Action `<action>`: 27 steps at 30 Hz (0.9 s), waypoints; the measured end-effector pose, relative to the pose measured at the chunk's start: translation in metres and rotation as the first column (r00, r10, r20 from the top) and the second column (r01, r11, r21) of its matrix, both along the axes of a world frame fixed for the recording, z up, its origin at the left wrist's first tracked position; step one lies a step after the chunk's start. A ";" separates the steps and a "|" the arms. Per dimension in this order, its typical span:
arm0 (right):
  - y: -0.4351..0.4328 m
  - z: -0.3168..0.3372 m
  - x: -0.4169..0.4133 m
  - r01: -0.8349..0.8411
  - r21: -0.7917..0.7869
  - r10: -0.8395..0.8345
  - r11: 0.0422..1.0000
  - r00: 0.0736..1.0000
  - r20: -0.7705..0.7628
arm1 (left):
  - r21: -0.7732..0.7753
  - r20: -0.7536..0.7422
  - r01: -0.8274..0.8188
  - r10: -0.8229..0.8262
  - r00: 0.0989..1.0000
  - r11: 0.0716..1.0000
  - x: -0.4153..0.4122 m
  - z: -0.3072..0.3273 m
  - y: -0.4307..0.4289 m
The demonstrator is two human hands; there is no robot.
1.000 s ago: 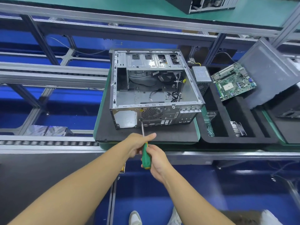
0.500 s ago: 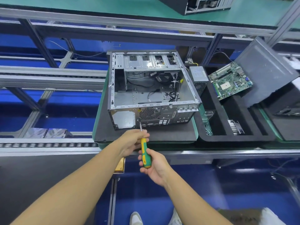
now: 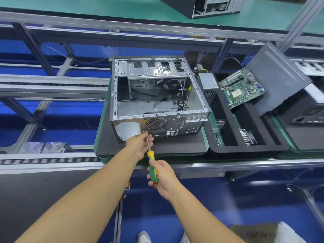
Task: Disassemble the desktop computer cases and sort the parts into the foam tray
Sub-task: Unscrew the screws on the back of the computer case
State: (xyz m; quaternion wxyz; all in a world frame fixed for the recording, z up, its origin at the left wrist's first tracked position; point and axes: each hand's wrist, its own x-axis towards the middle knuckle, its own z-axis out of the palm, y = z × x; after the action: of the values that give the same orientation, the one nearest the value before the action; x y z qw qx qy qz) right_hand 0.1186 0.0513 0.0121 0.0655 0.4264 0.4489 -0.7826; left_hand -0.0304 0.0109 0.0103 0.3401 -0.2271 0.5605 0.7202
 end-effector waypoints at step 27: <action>0.130 0.037 0.050 0.123 -0.046 -0.129 0.991 0.862 -0.489 | -0.266 -0.381 0.663 -0.708 0.594 0.700 0.072 0.004 0.098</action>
State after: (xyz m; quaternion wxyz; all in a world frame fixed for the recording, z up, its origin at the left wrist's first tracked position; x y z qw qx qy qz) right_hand 0.1690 0.1810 0.0494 -0.0993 0.2415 0.4169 -0.8707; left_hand 0.0419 0.1085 0.0146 0.4378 0.1658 0.7013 0.5376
